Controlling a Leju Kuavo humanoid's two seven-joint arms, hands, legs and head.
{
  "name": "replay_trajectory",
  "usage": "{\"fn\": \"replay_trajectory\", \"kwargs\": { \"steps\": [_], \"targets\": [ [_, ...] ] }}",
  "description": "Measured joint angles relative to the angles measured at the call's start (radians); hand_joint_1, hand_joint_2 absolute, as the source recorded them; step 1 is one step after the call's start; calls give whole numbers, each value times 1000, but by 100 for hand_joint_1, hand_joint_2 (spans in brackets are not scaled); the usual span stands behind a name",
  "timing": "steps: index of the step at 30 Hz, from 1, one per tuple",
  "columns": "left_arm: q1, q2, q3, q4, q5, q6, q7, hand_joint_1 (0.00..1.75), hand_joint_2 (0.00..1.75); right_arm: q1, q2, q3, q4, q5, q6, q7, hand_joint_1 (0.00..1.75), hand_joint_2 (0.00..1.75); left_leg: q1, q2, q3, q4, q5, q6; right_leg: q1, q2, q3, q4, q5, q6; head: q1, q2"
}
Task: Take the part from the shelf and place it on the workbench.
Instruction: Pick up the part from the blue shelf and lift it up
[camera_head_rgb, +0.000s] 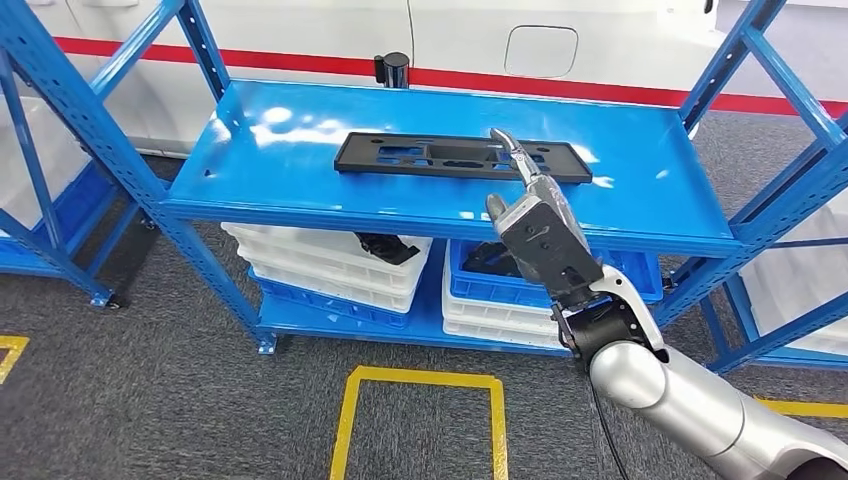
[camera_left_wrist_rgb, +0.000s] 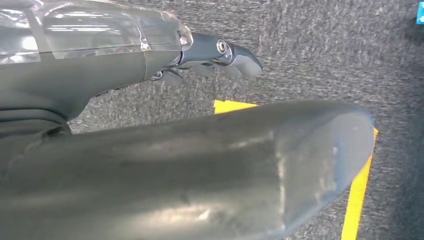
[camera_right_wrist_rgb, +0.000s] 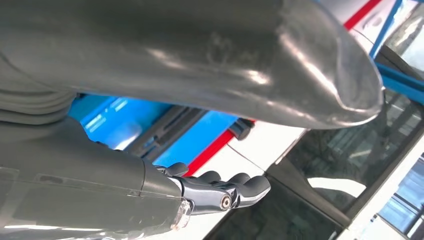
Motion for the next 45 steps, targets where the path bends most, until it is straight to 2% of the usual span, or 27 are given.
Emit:
{"fn": "replay_trajectory", "kwargs": {
  "steps": [2,3,5,6,8,9,10,11,12,13,14,16,17,20,21,23,25,27,28,30,31,32,45],
  "targets": [
    [1,0,0,1,-1,0,0,0,0,-4,-1,-1,-4,25,-3,12,0,0,-1,12,-4,-1,-5,-10,6,8,8,-31,-7,-10,-2,0],
    [1,0,0,1,-1,0,1,0,0,-4,-1,-1,-5,51,-4,24,0,0,0,19,-4,-2,-9,-15,3,15,11,-38,-10,-13,-2,0],
    [0,0,-1,1,-3,0,2,0,0,-7,0,-4,-9,126,1,58,0,0,2,9,-12,27,-31,-26,-2,27,20,-48,-10,-19,-8,0],
    [-2,0,-1,1,-4,0,3,0,0,-10,0,-6,-11,167,7,78,0,0,4,-4,-34,71,-53,-31,-5,32,25,-53,-10,-22,-12,0],
    [-2,0,-1,1,-8,0,10,0,0,-14,0,-8,-14,252,30,119,0,0,12,-21,-117,211,-104,-40,-5,40,29,-53,-13,-26,-21,0],
    [-2,0,-1,1,-9,0,16,0,0,-16,-1,-8,-15,292,45,140,0,0,16,-23,-159,271,-117,-44,-6,44,31,-53,-15,-26,-23,0],
    [-1,0,-2,2,-11,0,23,0,0,-18,-2,-8,-17,334,65,161,0,0,20,-23,-190,301,-111,-48,-6,47,33,-52,-18,-26,-24,0],
    [0,0,-3,2,-13,0,30,0,0,-22,-4,-8,-19,375,87,181,0,0,24,-22,-200,291,-83,-52,-8,51,35,-50,-21,-23,-25,0],
    [1,0,-5,2,-15,0,39,0,0,-28,-7,-8,-22,413,108,200,0,0,29,-22,-192,248,-41,-55,-10,55,38,-47,-26,-19,-25,0],
    [1,1,-6,2,-18,0,48,0,0,-36,-9,-8,-25,450,132,217,0,0,34,-24,-170,181,6,-59,-13,57,41,-41,-32,-13,-27,0],
    [1,0,-8,2,-23,0,57,0,0,-45,-12,-8,-29,482,153,231,0,0,36,-29,-145,120,37,-61,-15,61,42,-34,-39,-6,-28,0],
    [1,0,-11,2,-35,0,78,0,0,-62,-18,-7,-36,533,196,255,0,0,37,-35,-116,52,61,-57,-17,66,41,-24,-50,5,-32,0],
    [3,0,-13,2,-43,0,92,0,0,-71,-22,-7,-40,554,216,264,0,0,35,-36,-113,48,58,-53,-17,68,39,-21,-53,-2,-32,0],
    [10,3,-26,4,-65,1,132,0,0,-98,-34,-6,-52,601,271,284,0,0,33,-32,-114,46,59,-46,-16,68,38,-22,-52,-45,-29,0],
    [12,5,-30,5,-70,1,141,0,0,-106,-37,-5,-55,609,283,287,0,0,32,-31,-114,46,59,-44,-15,68,39,-23,-51,-50,-27,0],
    [15,7,-35,7,-77,1,153,0,0,-119,-40,-5,-60,618,296,289,0,0,29,-29,-114,46,58,-37,-16,68,40,-26,-48,-53,-25,0],
    [18,9,-40,8,-78,1,158,0,0,-127,-43,-5,-65,621,300,289,0,0,26,-25,-114,47,57,-33,-18,68,41,-30,-46,-49,-24,0],
    [21,11,-46,9,-79,1,162,0,0,-131,-45,-4,-69,628,307,291,0,0,25,-22,-114,47,55,-29,-19,69,42,-33,-45,-37,-24,0],
    [21,12,-49,10,-79,1,165,0,0,-134,-46,-4,-71,634,313,293,0,0,24,-21,-114,48,55,-28,-20,70,43,-36,-44,-24,-24,0],
    [23,13,-55,10,-80,0,172,0,0,-141,-51,-1,-72,649,328,296,0,0,24,-19,-115,48,54,-26,-23,70,46,-42,-44,10,-24,0],
    [23,14,-57,11,-82,0,176,0,0,-144,-54,0,-73,657,337,297,0,0,23,-19,-114,48,54,-26,-24,71,47,-44,-44,22,-24,0],
    [24,15,-59,11,-83,0,179,0,0,-146,-56,1,-73,664,345,298,0,0,23,-19,-114,48,54,-26,-25,71,47,-45,-44,29,-24,0],
    [25,34,-83,16,-80,-6,217,0,0,-180,-69,11,-70,675,378,298,0,0,27,-18,-112,47,54,-26,-21,71,47,-40,-46,27,-25,0]
  ]
}}
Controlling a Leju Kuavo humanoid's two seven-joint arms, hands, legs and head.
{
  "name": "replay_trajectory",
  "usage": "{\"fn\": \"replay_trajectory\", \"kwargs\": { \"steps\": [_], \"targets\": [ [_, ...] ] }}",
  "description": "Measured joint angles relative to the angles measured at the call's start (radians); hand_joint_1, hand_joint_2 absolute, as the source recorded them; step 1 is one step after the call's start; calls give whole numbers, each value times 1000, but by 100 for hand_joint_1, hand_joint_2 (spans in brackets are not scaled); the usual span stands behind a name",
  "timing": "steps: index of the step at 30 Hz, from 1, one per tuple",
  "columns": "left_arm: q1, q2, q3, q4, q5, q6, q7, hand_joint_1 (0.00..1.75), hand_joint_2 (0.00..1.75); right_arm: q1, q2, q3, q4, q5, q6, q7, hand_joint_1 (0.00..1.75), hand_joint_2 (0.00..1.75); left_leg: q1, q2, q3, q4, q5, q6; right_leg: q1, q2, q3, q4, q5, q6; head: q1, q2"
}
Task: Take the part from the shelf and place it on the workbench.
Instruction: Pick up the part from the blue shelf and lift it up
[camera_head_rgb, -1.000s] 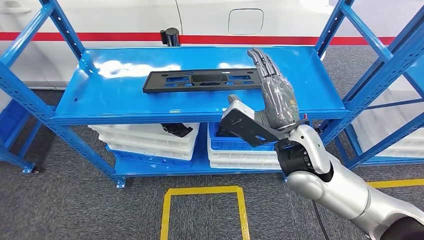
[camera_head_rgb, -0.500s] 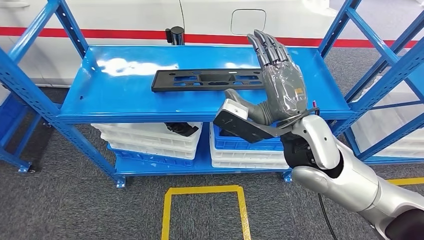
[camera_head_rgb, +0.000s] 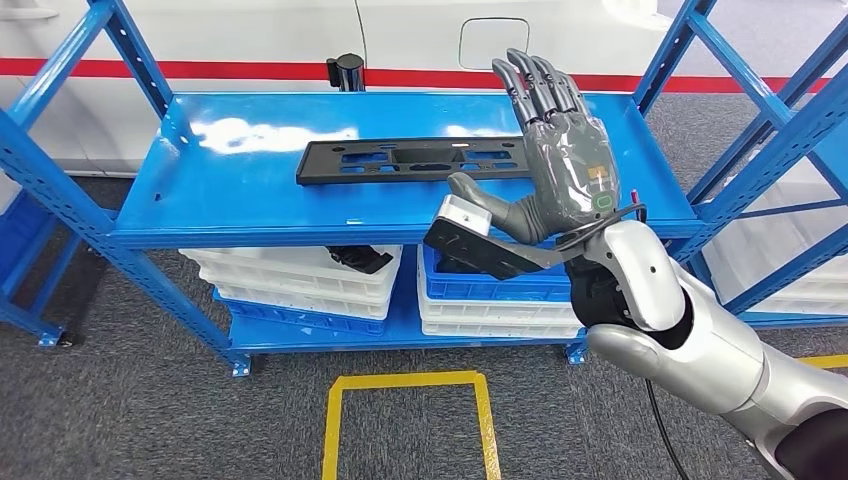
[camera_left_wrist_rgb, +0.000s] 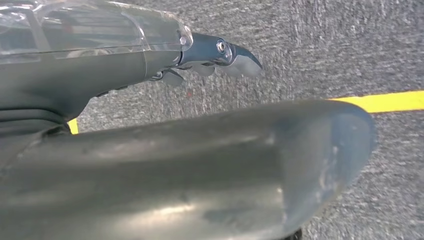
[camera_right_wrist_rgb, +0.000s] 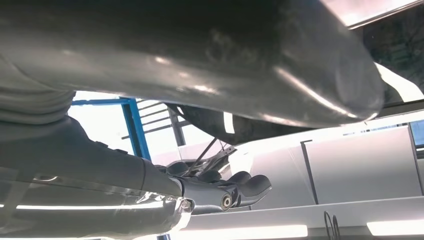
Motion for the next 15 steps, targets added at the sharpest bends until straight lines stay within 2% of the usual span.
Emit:
{"fn": "replay_trajectory", "kwargs": {
  "steps": [15],
  "targets": [
    [1,73,0,5,51,32,36,0,0,-27,-1,25,23,-37,45,-9,0,0,0,6,0,-1,0,0,0,1,0,1,-1,-1,0,0]
  ]
}}
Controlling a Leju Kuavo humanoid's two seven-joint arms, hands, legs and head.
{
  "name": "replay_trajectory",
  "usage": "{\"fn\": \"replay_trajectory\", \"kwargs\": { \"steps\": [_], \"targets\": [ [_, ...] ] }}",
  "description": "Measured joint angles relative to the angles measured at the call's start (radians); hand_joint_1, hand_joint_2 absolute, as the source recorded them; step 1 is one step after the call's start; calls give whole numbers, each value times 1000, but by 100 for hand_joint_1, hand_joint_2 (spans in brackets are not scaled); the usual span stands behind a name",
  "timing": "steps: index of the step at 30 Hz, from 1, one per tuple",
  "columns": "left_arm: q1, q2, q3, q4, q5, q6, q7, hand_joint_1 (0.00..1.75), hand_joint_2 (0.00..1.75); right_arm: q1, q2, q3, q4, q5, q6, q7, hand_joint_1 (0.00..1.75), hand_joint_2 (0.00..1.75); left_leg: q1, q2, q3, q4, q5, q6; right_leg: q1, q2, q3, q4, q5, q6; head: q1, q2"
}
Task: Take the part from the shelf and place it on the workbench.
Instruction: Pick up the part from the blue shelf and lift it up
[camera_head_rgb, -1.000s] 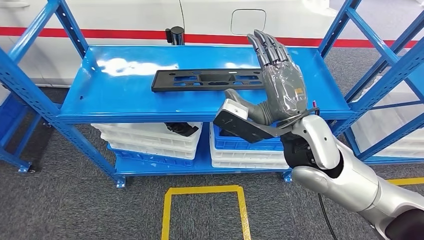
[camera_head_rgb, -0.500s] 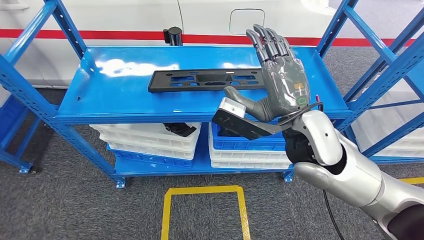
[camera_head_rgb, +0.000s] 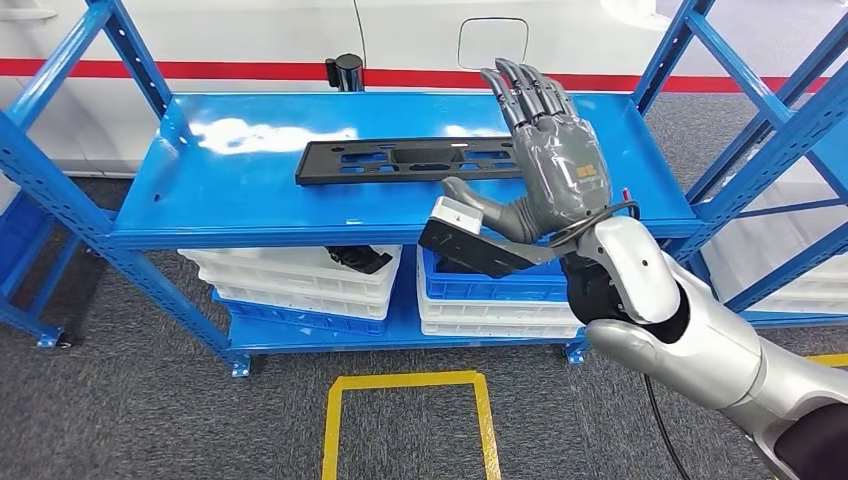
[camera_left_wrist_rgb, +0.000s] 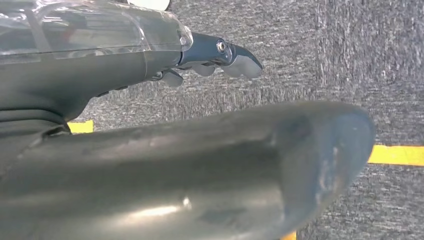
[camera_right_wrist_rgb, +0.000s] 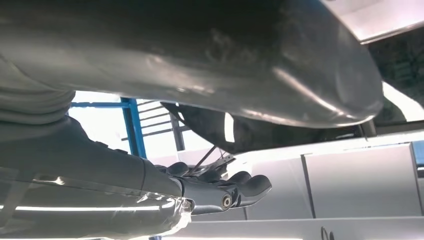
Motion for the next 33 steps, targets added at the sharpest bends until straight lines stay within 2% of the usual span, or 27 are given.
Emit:
{"fn": "replay_trajectory", "kwargs": {
  "steps": [2,4,6,8,10,11,12,13,14,16,17,19,21,22,23,25,26,27,28,30,31,32,33],
  "targets": [
    [0,6,0,0,3,1,1,0,0,-11,3,9,5,-4,6,-3,0,0,-2,2,0,1,-1,2,0,1,0,-3,1,2,0,0],
    [-1,12,0,0,5,0,2,0,0,-21,7,19,11,-8,10,-4,0,0,-4,6,4,-5,0,11,-2,5,2,-10,6,10,-1,0],
    [-1,17,0,0,5,-2,1,0,0,-30,10,26,16,-10,12,-5,0,0,-2,12,16,-26,9,21,-3,-8,-7,5,-5,15,2,0],
    [0,19,0,0,6,-2,1,0,0,-36,12,30,21,-11,12,-5,0,0,-2,21,26,-41,15,24,-1,-28,-55,101,-56,16,8,0],
    [1,22,0,0,8,-2,2,0,0,-37,15,38,26,-12,12,-6,0,0,-4,33,28,-42,12,23,0,-35,-127,236,-109,16,12,0],
    [2,23,0,0,8,-2,3,0,0,-36,16,44,29,-12,12,-6,0,0,-5,38,29,-42,10,21,0,-36,-149,272,-112,16,12,0],
    [2,24,0,0,9,-2,3,0,0,-35,17,48,32,-13,12,-7,0,0,-5,42,32,-42,7,19,-1,-38,-152,270,-95,15,12,0],
    [3,25,0,0,9,-2,3,0,0,-35,18,51,34,-13,12,-8,0,0,-5,44,37,-42,3,15,-1,-40,-132,225,-60,14,13,0],
    [3,25,0,0,9,-2,3,0,0,-35,19,52,36,-14,12,-9,0,0,-5,46,43,-42,-2,10,-2,-42,-98,154,-19,12,13,0],
    [1,25,0,0,9,-2,2,0,0,-37,21,55,39,-15,11,-10,0,0,-6,48,50,-41,-11,-2,0,-46,-36,32,24,3,13,0],
    [1,26,0,0,9,-2,2,0,0,-37,22,58,41,-15,10,-11,0,0,-7,49,51,-41,-14,-8,2,-47,-21,5,26,-3,12,0],
    [0,26,0,0,10,-3,0,0,0,-37,23,64,45,-15,10,-12,0,0,-5,51,54,-42,-18,-18,8,-46,-17,-1,17,-18,8,0],
    [-1,25,0,0,10,-3,-3,0,0,-38,23,68,47,-15,9,-12,0,0,1,30,52,-25,-31,-30,8,-47,-8,-6,13,-33,6,0],
    [-2,24,0,0,10,-3,-5,0,0,-40,24,68,48,-14,9,-12,0,0,2,14,36,9,-48,-34,7,-47,-2,-8,11,-39,3,0],
    [-2,24,0,0,10,-3,-6,0,0,-41,24,69,49,-13,9,-12,0,0,3,-1,7,63,-71,-36,8,-49,4,-9,8,-45,0,0],
    [1,23,0,0,10,-3,-6,0,0,-40,26,74,53,-10,12,-12,0,0,3,-12,-79,200,-114,-37,10,-50,12,-9,-1,-52,-5,0],
    [4,23,0,0,10,-4,-6,0,0,-38,28,77,55,-8,15,-12,0,0,3,-11,-115,245,-118,-36,12,-48,17,-9,-6,-52,-6,0],
    [6,22,0,0,10,-4,-6,0,0,-38,29,80,57,-8,18,-12,0,0,3,-10,-136,257,-102,-36,12,-47,24,-9,-12,-52,-6,0],
    [8,22,0,0,10,-4,-6,0,0,-38,31,84,60,-8,23,-12,0,0,3,-10,-135,229,-68,-34,12,-45,32,-9,-19,-50,-6,0],
    [10,22,0,0,10,-5,-6,0,0,-38,32,91,64,-12,35,-12,0,0,4,-8,-90,104,20,-31,11,-44,52,-9,-35,-42,-7,0],
    [10,21,0,0,10,-5,-6,0,0,-40,33,94,66,-16,40,-12,0,0,3,-8,-63,46,44,-27,11,-42,59,-8,-44,-36,-8,0],
    [9,21,0,0,10,-5,-5,0,0,-41,33,97,68,-18,44,-12,0,0,1,-8,-46,10,53,-23,11,-42,63,-9,-51,-30,-9,0],
    [9,20,0,0,10,-5,-5,0,0,-42,34,98,70,-20,47,-12,0,0,-1,-8,-38,-4,47,-16,11,-41,67,-8,-54,-23,-10,0]
  ]
}}
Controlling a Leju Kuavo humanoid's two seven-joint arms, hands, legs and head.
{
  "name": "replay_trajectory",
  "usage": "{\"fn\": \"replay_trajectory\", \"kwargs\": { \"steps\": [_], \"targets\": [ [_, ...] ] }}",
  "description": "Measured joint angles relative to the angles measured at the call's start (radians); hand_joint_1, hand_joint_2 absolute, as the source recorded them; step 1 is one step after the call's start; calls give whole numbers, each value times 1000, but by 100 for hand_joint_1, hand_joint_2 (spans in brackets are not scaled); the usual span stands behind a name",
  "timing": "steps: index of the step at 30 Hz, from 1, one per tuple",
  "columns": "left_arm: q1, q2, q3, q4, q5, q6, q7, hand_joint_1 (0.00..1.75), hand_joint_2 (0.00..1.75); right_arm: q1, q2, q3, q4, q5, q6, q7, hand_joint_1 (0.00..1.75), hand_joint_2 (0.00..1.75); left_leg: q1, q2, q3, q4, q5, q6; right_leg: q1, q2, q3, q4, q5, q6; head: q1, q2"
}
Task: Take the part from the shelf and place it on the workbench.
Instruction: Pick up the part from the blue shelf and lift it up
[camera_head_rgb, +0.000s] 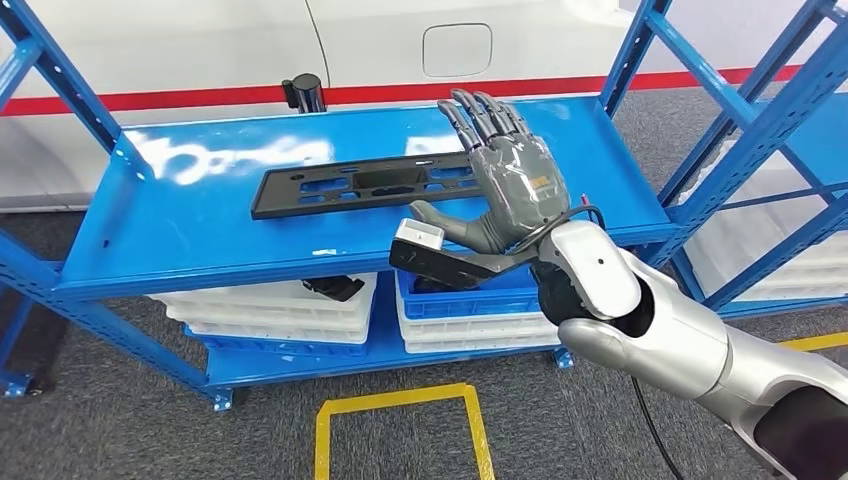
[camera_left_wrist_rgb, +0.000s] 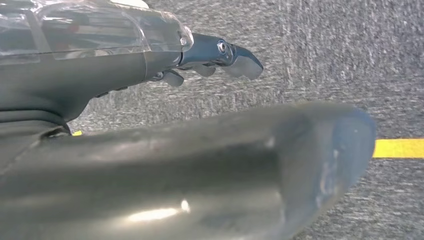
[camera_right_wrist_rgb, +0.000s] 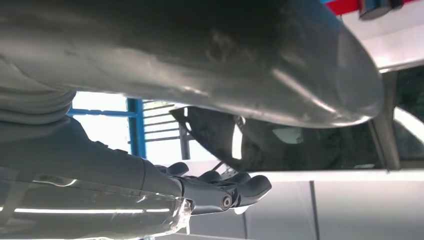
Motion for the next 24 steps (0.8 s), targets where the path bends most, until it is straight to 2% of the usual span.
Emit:
{"fn": "replay_trajectory", "kwargs": {
  "steps": [3,4,5,7,8,9,10,11,12,13,14,16,18,19,21,23,24],
  "targets": [
    [2,-1,0,0,0,0,1,0,0,-1,3,2,6,-3,9,0,0,0,-2,1,17,-8,-16,21,-2,0,8,12,-3,15,3,0],
    [2,-1,0,0,0,0,1,0,0,-3,4,3,8,-2,16,-1,0,0,-2,2,27,-9,-20,28,-2,0,-4,41,-16,17,6,0],
    [2,-1,0,0,0,-1,1,0,0,-5,5,5,10,2,28,-4,0,0,-2,3,35,-10,-25,33,-2,-1,-28,90,-38,20,9,0],
    [1,-1,0,1,-1,-3,1,0,0,-11,7,14,14,14,60,-14,0,0,-8,8,48,-11,-36,41,-1,-1,-110,226,-95,22,17,0],
    [2,-1,0,1,-1,-4,1,0,0,-12,9,21,17,21,77,-20,0,0,-11,10,53,-11,-41,43,0,-1,-150,280,-112,21,19,0],
    [2,-2,0,1,-2,-6,1,0,0,-13,11,28,21,26,93,-26,0,0,-15,13,59,-11,-46,45,2,-1,-177,304,-108,16,22,0],
    [3,-3,0,1,-2,-7,1,0,0,-14,13,36,24,31,106,-30,0,0,-19,15,67,-11,-52,46,6,-1,-186,293,-85,8,23,0],
    [3,-5,0,1,-2,-7,1,0,0,-16,15,43,27,34,115,-33,0,0,-21,17,76,-11,-58,46,13,-1,-174,242,-41,-2,24,0],
    [2,-7,0,0,-3,-8,1,0,0,-19,17,49,30,36,120,-35,0,0,-22,19,83,-12,-64,46,23,-1,-149,169,11,-16,24,0],
    [1,-10,0,0,-3,-8,1,0,0,-24,19,54,32,38,123,-35,0,0,-24,21,90,-12,-69,45,34,-1,-125,104,39,-29,23,0],
    [0,-13,0,0,-3,-9,1,0,0,-31,21,58,34,39,126,-36,0,0,-24,24,92,-13,-73,43,43,0,-107,57,49,-40,22,0],
    [-1,-18,0,0,-3,-10,1,0,0,-42,23,68,38,41,131,-38,0,0,-24,30,95,-11,-73,35,50,0,-95,21,43,-54,20,0],
    [-1,-22,0,0,-4,-12,1,0,0,-45,26,76,43,46,139,-42,0,0,-25,29,98,1,-73,26,45,-3,-79,3,65,-61,22,0],
    [-1,-23,0,0,-5,-13,1,0,0,-47,27,79,45,49,143,-44,0,0,-25,20,94,18,-81,20,42,-5,-69,-3,73,-63,20,0],
    [-3,-24,0,0,-6,-14,1,0,0,-50,31,84,50,50,147,-45,0,0,-19,1,46,103,-127,8,34,-9,-57,-10,73,-63,14,0],
    [-2,-24,0,0,-7,-14,2,0,0,-48,37,93,56,34,146,-45,0,0,-9,-6,-36,220,-176,-8,30,-10,-53,-9,67,-61,9,0],
    [0,-24,0,0,-7,-15,3,0,0,-44,40,96,60,16,144,-44,0,0,-4,-5,-68,251,-179,-15,27,-10,-51,-8,62,-58,9,0]
  ]
}}
